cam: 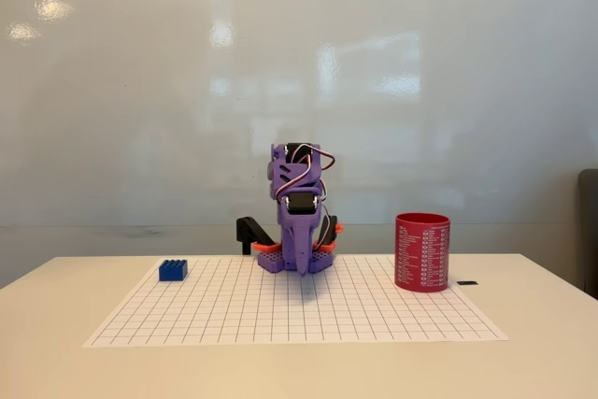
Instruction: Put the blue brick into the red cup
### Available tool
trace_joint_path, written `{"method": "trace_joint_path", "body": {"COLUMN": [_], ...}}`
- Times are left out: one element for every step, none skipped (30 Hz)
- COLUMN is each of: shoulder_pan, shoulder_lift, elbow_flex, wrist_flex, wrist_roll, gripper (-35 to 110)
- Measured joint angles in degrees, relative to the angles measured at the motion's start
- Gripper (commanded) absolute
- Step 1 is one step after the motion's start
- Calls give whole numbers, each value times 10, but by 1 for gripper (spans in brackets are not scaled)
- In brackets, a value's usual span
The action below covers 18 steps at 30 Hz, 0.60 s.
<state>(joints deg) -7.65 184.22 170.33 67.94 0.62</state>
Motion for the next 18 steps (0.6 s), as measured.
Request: {"method": "trace_joint_path", "body": {"shoulder_pan": [5,11,22,34,42,47,55,65,77,88,98,113,131,151,169,192,220,249], "shoulder_lift": [-34,-76,-127,-178,-238,-289,-330,-367,-394,-410,-420,-422,-420,-425,-434,-444,-453,-464], "elbow_flex": [-27,-62,-103,-144,-187,-227,-263,-297,-325,-349,-364,-374,-376,-380,-384,-387,-387,-387], "wrist_flex": [-4,-6,-8,-10,-14,-21,-25,-28,-30,-30,-29,-29,-30,-30,-28,-29,-31,-36], "wrist_roll": [-2,-4,-4,-4,-4,1,9,17,28,40,51,63,74,81,86,95,104,112], "gripper": [-1,-1,-1,-1,-1,-1,-1,-1,-1,-1,-1,-1,-1,-1,-1,-1,-1,-1]}}
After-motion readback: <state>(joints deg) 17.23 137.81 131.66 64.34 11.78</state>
